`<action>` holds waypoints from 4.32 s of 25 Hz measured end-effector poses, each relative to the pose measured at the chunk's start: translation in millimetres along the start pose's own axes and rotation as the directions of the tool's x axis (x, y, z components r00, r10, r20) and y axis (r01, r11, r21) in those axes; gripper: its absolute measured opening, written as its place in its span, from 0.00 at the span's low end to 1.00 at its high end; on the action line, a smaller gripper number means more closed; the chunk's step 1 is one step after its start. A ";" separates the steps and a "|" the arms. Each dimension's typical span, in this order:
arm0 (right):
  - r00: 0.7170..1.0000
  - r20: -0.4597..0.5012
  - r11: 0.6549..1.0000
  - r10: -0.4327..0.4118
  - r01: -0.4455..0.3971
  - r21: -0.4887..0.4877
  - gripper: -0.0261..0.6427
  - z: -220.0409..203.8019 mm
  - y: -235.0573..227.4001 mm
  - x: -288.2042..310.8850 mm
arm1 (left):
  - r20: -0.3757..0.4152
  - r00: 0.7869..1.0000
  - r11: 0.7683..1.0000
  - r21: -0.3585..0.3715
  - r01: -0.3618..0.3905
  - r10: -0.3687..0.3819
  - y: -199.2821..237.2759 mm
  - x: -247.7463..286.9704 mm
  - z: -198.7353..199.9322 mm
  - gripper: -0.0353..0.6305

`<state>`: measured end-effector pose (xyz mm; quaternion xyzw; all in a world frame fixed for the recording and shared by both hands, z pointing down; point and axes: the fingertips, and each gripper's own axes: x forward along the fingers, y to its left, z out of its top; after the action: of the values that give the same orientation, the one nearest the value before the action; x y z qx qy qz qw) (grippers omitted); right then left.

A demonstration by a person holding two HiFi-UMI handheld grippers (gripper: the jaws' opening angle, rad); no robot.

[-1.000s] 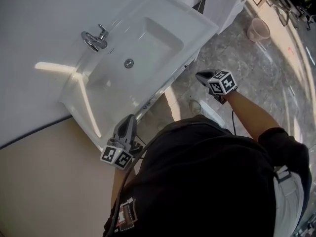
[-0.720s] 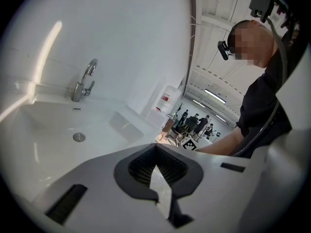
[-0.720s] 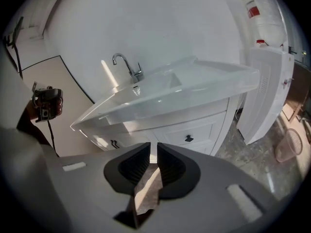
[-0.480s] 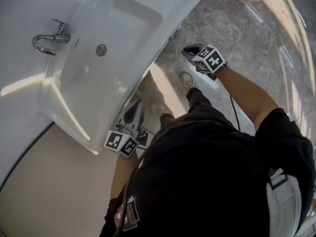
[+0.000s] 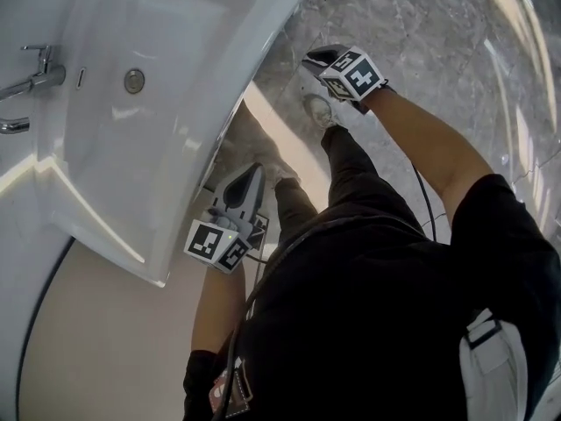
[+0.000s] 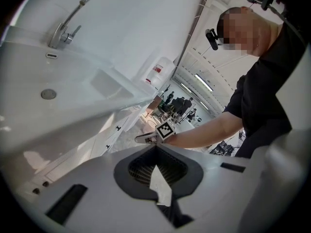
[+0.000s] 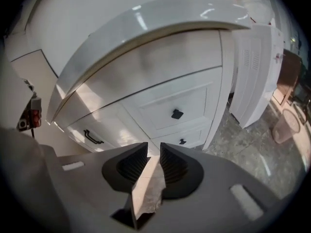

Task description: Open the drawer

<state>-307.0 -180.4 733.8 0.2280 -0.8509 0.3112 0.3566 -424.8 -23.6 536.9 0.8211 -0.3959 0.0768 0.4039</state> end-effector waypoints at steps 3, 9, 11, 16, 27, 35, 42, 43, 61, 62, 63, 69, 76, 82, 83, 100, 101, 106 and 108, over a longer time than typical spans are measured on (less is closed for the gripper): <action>1.000 0.031 0.996 0.005 -0.008 0.094 0.13 -10.3 -19.0 21.9 | -0.014 1.000 1.000 -0.010 0.014 -0.014 7.8 15.9 -17.9 0.04; 0.997 0.066 0.984 0.025 -0.037 0.176 0.16 -27.0 -50.0 71.6 | -0.054 0.998 0.999 -0.026 0.043 -0.045 23.7 50.3 -52.6 0.04; 0.997 0.070 0.980 0.042 -0.054 0.189 0.17 -31.5 -57.6 89.9 | -0.065 0.996 0.998 -0.027 0.057 -0.059 29.2 63.3 -61.6 0.04; 0.994 0.082 0.968 0.067 -0.085 0.235 0.21 -48.1 -75.8 126.7 | -0.108 0.990 0.996 -0.018 0.090 -0.092 32.9 89.2 -85.6 0.04; 0.996 0.068 0.970 0.059 -0.073 0.232 0.24 -67.5 -127.4 192.0 | -0.163 0.982 0.995 0.034 0.099 -0.092 63.0 143.9 -121.3 0.04; 0.992 0.111 0.952 0.059 -0.090 0.292 0.25 -59.9 -150.9 234.7 | -0.229 0.973 1.000 0.016 -0.025 0.027 122.9 167.7 -145.4 0.04; 0.990 0.123 0.948 0.072 -0.106 0.300 0.25 -60.9 -158.5 254.7 | -0.251 0.965 0.996 0.056 -0.066 0.078 156.8 172.0 -152.2 0.04; 0.990 0.120 0.949 0.069 -0.102 0.297 0.25 -61.9 -159.3 256.6 | -0.254 0.964 0.996 0.062 -0.064 0.078 158.1 172.4 -153.8 0.04; 0.974 0.149 0.942 0.168 -0.203 0.267 0.25 -53.1 -161.7 283.7 | -0.282 0.959 0.999 0.044 -0.011 0.023 150.1 185.3 -166.7 0.04; 0.974 0.153 0.942 0.167 -0.203 0.266 0.25 -53.2 -161.6 283.5 | -0.284 0.959 0.999 0.045 -0.009 0.021 149.4 185.9 -167.3 0.04; 0.974 0.156 0.943 0.165 -0.202 0.265 0.25 -53.3 -161.6 283.3 | -0.285 0.958 0.999 0.045 -0.007 0.019 148.6 186.4 -167.9 0.04; 0.976 0.159 0.949 0.150 -0.187 0.253 0.24 -54.5 -161.0 283.7 | -0.295 0.955 0.999 0.042 0.005 0.008 142.3 186.4 -172.5 0.04; 0.979 0.158 0.953 0.127 -0.165 0.256 0.24 -54.6 -161.1 281.9 | -0.293 0.956 0.999 0.043 0.008 0.005 140.3 182.7 -170.5 0.04; 0.982 0.149 0.954 0.114 -0.150 0.259 0.24 -55.2 -160.9 281.8 | -0.286 0.958 0.999 0.045 0.004 0.009 140.6 179.8 -167.1 0.04; 0.983 0.148 0.954 0.112 -0.148 0.260 0.24 -55.2 -161.1 281.8 | -0.285 0.958 0.999 0.045 0.004 0.009 140.6 179.6 -166.8 0.04; 0.987 0.144 0.941 0.077 -0.119 0.316 0.23 -87.2 -161.9 265.2 | -0.283 0.959 0.999 0.034 0.024 -0.013 129.6 178.3 -169.7 0.04; 0.987 0.141 0.942 0.073 -0.115 0.315 0.23 -88.0 -162.0 263.9 | -0.282 0.959 0.999 0.033 0.024 -0.014 128.0 178.8 -168.9 0.04; 0.988 0.136 0.942 0.068 -0.108 0.318 0.23 -95.3 -162.4 257.9 | -0.278 0.960 0.999 0.037 0.040 -0.028 122.6 178.4 -163.1 0.04; 0.989 0.133 0.941 0.066 -0.106 0.320 0.23 -99.3 -162.3 255.5 | -0.279 0.960 0.998 0.038 0.042 -0.029 123.2 177.6 -162.2 0.04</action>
<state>-325.8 -268.1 1039.5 0.2648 -0.8168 0.4485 0.2480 -361.3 -55.0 797.6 0.8176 -0.3186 0.1929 0.4391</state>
